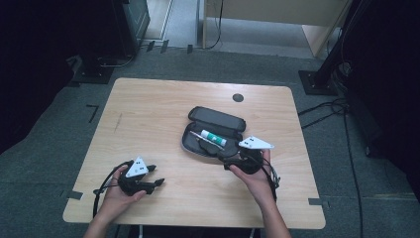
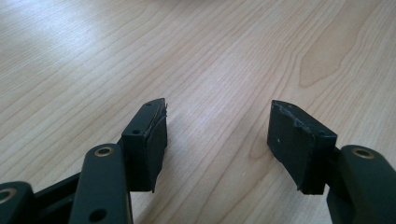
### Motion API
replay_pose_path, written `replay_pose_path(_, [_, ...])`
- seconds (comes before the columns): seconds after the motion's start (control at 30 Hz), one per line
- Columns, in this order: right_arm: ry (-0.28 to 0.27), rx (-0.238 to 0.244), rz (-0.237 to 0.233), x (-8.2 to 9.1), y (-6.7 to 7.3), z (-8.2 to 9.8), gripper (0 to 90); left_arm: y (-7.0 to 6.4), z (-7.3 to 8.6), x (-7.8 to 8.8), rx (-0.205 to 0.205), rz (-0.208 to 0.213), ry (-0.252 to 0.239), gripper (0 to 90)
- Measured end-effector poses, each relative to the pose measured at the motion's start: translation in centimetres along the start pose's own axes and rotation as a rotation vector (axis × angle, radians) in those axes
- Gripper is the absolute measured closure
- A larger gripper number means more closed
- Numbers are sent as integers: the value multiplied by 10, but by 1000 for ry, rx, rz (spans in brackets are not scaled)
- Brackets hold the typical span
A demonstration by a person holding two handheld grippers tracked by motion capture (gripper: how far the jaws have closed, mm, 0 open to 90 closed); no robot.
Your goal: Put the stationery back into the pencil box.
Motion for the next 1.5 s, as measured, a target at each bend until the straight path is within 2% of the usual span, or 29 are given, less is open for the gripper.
replay_pose_path(0.07, [8, 7, 15, 6, -1, 5, 69, 0, 0, 0, -3, -2, 1, 382])
replay_pose_path(0.13, [21, 1, 5, 9, -2, 10, 0, 0, 0, -1, -1, -14, 4, 355])
replay_pose_path(0.3, [37, -10, 34, 18, -8, 23, 0, 1, 2, -2, -1, -44, 20, 197])
replay_pose_path(0.53, [51, -23, 63, 32, -18, 40, 0, 1, 3, -3, -27, -98, 32, 10])
replay_pose_path(0.8, [77, -40, 102, 50, -31, 62, 0, 2, 3, -3, -18, -110, 28, 9])
replay_pose_path(1.07, [129, -58, 158, 68, -48, 91, 0, 4, 3, -3, -4, -117, 26, 8])
replay_pose_path(1.5, [210, -104, 230, 94, -69, 138, 0, 5, 3, -4, 19, -97, 43, 10])
Point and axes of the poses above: each handheld gripper's, and its own axes: x roughly backward along the jaws, z roughly out of its underside, y roughly to its left, the point moved 8 cm from there along -x, roughly forward along the jaws, and after that the axes turned 12 degrees about x, right-handed, at the moved point
